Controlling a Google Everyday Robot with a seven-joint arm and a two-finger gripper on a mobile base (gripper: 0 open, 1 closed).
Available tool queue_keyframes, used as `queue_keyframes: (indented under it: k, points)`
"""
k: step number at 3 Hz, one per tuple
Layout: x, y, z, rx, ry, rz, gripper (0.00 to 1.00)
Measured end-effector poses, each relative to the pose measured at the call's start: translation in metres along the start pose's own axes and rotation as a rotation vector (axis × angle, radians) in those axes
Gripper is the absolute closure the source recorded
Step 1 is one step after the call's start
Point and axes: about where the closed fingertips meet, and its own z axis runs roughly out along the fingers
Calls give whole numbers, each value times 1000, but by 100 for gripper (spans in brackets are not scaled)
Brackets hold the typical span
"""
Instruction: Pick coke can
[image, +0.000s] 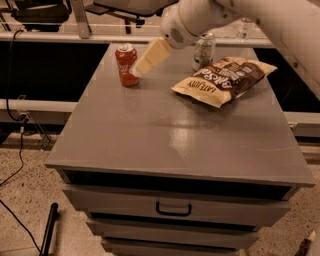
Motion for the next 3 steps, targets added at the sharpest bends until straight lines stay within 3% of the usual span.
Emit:
queue_keyframes:
  k: [2,3]
  points:
    - [-6,-10,83,-52,-2,75,0]
    - [-10,-12,110,-68,-2,84,12]
